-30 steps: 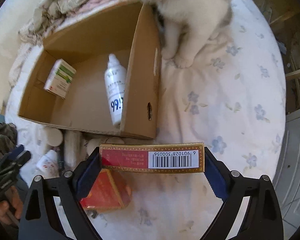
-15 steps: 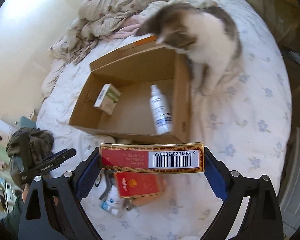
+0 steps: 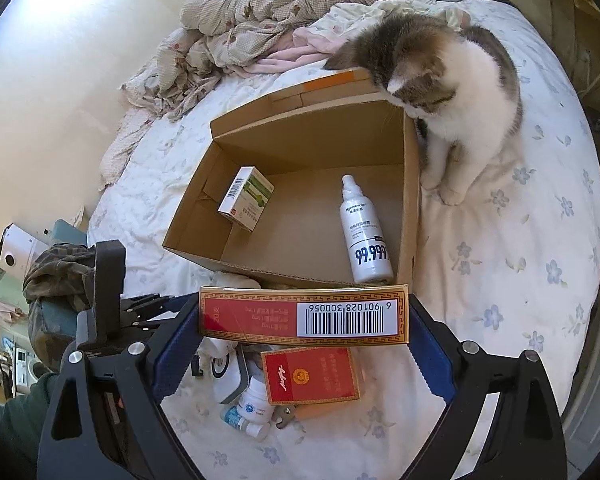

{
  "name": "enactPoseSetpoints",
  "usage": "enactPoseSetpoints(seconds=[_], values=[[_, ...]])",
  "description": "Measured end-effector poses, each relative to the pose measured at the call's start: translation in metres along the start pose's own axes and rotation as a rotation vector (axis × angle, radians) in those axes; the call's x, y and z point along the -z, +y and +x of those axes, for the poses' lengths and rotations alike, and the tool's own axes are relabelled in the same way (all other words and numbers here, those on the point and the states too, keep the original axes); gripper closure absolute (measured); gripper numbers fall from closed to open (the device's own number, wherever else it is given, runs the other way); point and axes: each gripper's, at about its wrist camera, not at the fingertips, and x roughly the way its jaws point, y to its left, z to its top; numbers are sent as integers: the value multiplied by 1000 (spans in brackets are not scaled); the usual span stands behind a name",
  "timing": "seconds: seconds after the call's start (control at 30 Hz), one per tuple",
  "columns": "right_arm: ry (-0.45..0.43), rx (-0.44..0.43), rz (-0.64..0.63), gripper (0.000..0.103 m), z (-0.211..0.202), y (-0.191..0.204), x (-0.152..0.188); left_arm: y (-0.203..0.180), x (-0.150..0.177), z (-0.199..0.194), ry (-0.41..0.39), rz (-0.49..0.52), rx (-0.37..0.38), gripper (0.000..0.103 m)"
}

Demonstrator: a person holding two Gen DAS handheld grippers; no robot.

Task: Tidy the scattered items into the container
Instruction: 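Grasp the white round pill jar with the left gripper while right holds red box, then lower the pill jar and red box into the cardboard box, open both grippers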

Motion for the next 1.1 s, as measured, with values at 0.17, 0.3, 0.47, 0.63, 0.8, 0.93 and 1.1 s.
enactPoseSetpoints(seconds=[0.17,0.3,0.47,0.63,0.8,0.93,1.1], values=[[13,-3,-7,8,7,5,-3,-4,-2,-3,1,11,-20,67],[12,-11,-17,8,8,11,-3,-3,6,-23,-16,14,-6,68],[11,-35,-27,8,6,18,-3,1,18,-62,-64,22,1,67],[-5,-66,-35,8,3,28,-6,7,16,-96,-127,-9,-4,68],[-41,-98,-33,8,-2,33,-15,13,2,-116,-192,-38,8,67],[-85,-106,-8,8,-9,29,-24,9,-14,-128,-241,-46,20,67],[-140,-88,46,8,-15,11,-42,3,-38,-134,-281,-44,32,67]])
